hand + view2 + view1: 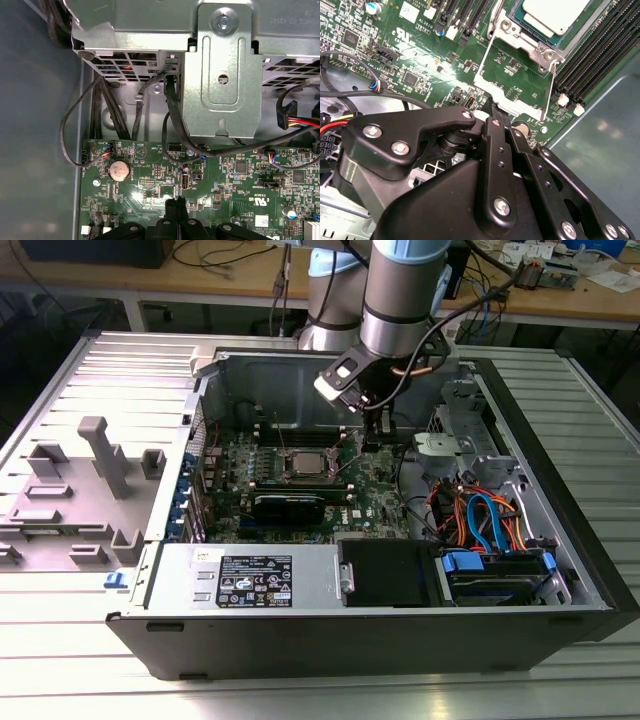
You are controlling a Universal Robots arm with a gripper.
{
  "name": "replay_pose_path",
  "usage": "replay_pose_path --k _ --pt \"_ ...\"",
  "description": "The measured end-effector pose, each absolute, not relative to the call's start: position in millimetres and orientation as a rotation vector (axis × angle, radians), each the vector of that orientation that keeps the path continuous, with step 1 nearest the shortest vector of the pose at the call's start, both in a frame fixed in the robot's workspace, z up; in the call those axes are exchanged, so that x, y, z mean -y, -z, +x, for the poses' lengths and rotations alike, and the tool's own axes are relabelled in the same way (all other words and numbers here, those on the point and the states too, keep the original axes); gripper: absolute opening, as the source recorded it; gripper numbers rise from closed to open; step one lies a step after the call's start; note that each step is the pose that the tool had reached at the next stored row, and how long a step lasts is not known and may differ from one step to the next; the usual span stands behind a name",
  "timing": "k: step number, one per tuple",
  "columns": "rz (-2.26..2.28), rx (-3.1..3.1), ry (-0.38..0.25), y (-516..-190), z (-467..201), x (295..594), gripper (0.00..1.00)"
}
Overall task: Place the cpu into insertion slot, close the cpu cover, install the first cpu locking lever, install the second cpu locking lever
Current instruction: 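Close the cpu cover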
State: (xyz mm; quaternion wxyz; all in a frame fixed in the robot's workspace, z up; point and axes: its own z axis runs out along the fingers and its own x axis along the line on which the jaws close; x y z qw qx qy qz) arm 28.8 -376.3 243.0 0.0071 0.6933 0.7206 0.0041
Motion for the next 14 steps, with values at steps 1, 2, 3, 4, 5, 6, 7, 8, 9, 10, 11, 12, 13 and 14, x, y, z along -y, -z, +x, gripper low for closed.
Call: replay_pose_path --k 1,2,3,4,5,6,7,8,9,10,11,12,13,14 --pt "2.168 -2.254 -0.013 -243.3 28.8 376.3 0.11" --pt "2.169 -2.254 -0.013 -243.5 28.8 376.3 0.11" --pt "2.169 -2.254 -0.013 -243.8 28.8 376.3 0.11" --pt "2.169 -2.254 -0.013 -244.2 28.8 376.3 0.11" --pt "2.169 -2.254 -0.014 -244.2 28.7 376.3 0.11" --pt "2.169 -2.254 -0.014 -244.2 28.5 376.3 0.11" --pt "2.169 -2.254 -0.014 -244.2 28.2 376.3 0.11" --pt "2.169 -2.254 -0.014 -244.3 28.0 376.3 0.11" --pt "2.17 -2.255 -0.014 -244.4 27.6 376.3 0.11" --pt "2.17 -2.255 -0.014 -244.5 27.2 376.3 0.11" --pt "2.17 -2.255 -0.015 -244.5 26.7 376.3 0.11" --pt "2.17 -2.255 -0.015 -244.6 26.1 376.3 0.11" --pt "2.171 -2.256 -0.016 -244.8 25.6 376.4 0.11" --pt "2.171 -2.256 -0.016 -245.0 25.1 376.4 0.11"
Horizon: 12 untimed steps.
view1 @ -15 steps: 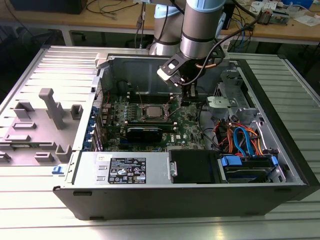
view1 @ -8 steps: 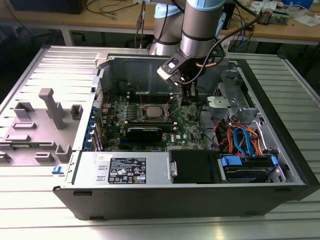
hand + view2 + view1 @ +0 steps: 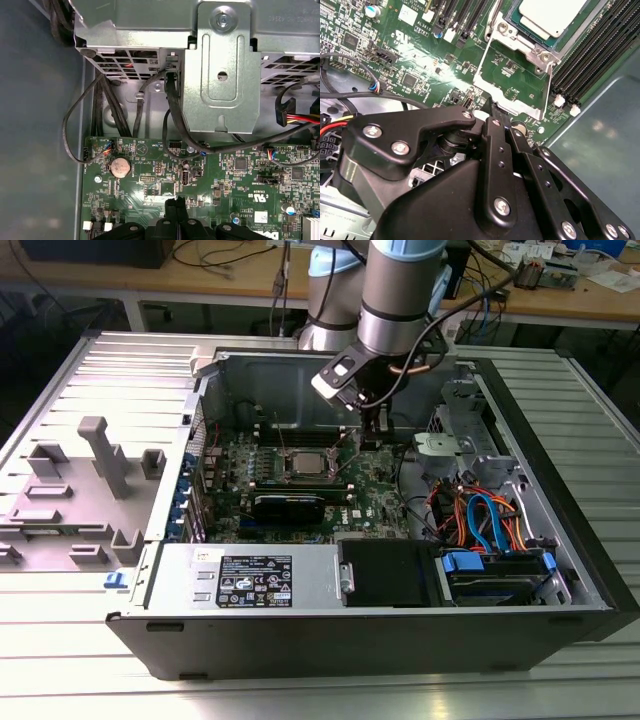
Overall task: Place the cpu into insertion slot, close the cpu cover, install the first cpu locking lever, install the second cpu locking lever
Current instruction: 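Close the cpu cover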
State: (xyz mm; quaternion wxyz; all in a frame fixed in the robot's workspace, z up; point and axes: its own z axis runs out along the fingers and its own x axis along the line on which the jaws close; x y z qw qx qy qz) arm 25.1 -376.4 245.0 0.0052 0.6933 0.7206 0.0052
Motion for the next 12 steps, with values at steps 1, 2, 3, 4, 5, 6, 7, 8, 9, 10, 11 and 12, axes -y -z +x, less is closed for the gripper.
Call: replay_pose_path --k 1,2,3,4,5,6,7,8,9,10,11,12 --pt "2.171 -2.257 -0.017 -245.1 24.6 376.3 0.11" --pt "2.172 -2.257 -0.018 -245.3 24.1 376.3 0.11" --pt "2.173 -2.258 -0.02 -245.4 23.2 376.3 0.11" --pt "2.173 -2.258 -0.021 -245.5 22.8 376.3 0.11" --pt "2.173 -2.258 -0.021 -245.5 22.5 376.3 0.11" --pt "2.173 -2.258 -0.021 -245.5 22.4 376.3 0.11" --pt "2.173 -2.258 -0.021 -245.5 22.2 376.3 0.11" --pt "2.173 -2.258 -0.021 -245.5 22.2 376.3 0.11" --pt "2.173 -2.258 -0.021 -245.5 22.2 376.3 0.11" --pt "2.173 -2.258 -0.021 -245.5 22.1 376.3 0.11" --pt "2.173 -2.258 -0.021 -245.5 22.1 376.3 0.11" --pt "2.173 -2.258 -0.021 -245.5 22.1 376.3 0.11"
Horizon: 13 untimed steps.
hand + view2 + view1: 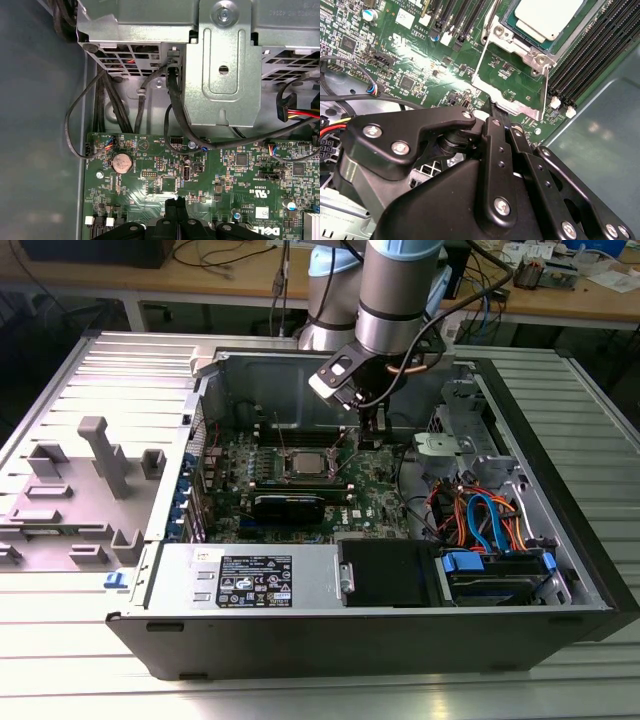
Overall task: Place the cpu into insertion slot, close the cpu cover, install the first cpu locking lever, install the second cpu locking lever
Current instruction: 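Close the cpu cover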
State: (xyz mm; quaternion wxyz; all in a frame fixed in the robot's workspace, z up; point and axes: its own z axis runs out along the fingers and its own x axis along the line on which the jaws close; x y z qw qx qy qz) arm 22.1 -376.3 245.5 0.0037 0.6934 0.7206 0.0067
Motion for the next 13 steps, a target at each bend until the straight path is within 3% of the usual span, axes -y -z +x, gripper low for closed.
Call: replay_pose_path --k 13 --pt "2.173 -2.258 -0.021 -245.5 13.3 376.4 0.11"
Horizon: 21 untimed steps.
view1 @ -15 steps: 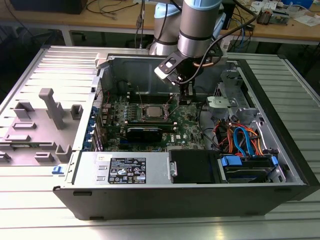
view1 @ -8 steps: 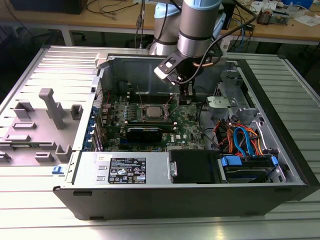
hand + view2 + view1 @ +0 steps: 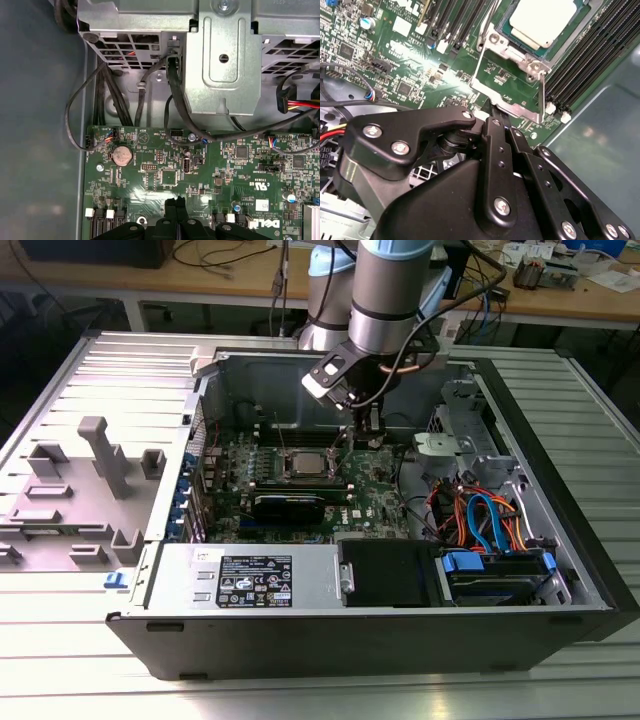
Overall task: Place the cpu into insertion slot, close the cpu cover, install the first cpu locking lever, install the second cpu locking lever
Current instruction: 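Close the cpu cover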
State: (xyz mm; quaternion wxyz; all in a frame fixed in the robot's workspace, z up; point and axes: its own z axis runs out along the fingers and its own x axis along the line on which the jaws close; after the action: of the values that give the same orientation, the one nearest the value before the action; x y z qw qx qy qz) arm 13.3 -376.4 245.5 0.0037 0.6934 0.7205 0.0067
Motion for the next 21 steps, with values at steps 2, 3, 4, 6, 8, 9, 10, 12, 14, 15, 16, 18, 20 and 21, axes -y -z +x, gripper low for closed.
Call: replay_pose_path --k 2,3,4,6,8,9,10,12,14,15,16,18,20,21 --pt "2.173 -2.258 -0.021 -245.5 12.7 376.3 0.11" --pt "2.173 -2.258 -0.021 -245.5 12.5 376.3 0.11" --pt "2.173 -2.258 -0.021 -245.5 12.0 376.3 0.11" --pt "2.173 -2.258 -0.021 -245.5 11.7 376.3 0.11" --pt "2.173 -2.258 -0.021 -245.5 10.5 376.3 0.11" --pt "2.173 -2.258 -0.021 -245.5 10.3 376.3 0.11" --pt "2.173 -2.258 -0.021 -245.5 10.2 376.3 0.11" --pt "2.173 -2.258 -0.021 -245.5 9.2 376.3 0.11" --pt "2.173 -2.258 -0.021 -245.5 9.0 376.3 0.11" --pt "2.173 -2.258 -0.021 -245.6 8.6 376.4 0.11" --pt "2.173 -2.258 -0.021 -245.5 8.5 376.4 0.11" --pt "2.173 -2.258 -0.021 -245.5 8.2 376.4 0.11" --pt "2.173 -2.258 -0.021 -245.5 7.7 376.3 0.11" --pt "2.173 -2.258 -0.021 -245.5 7.4 376.3 0.11"
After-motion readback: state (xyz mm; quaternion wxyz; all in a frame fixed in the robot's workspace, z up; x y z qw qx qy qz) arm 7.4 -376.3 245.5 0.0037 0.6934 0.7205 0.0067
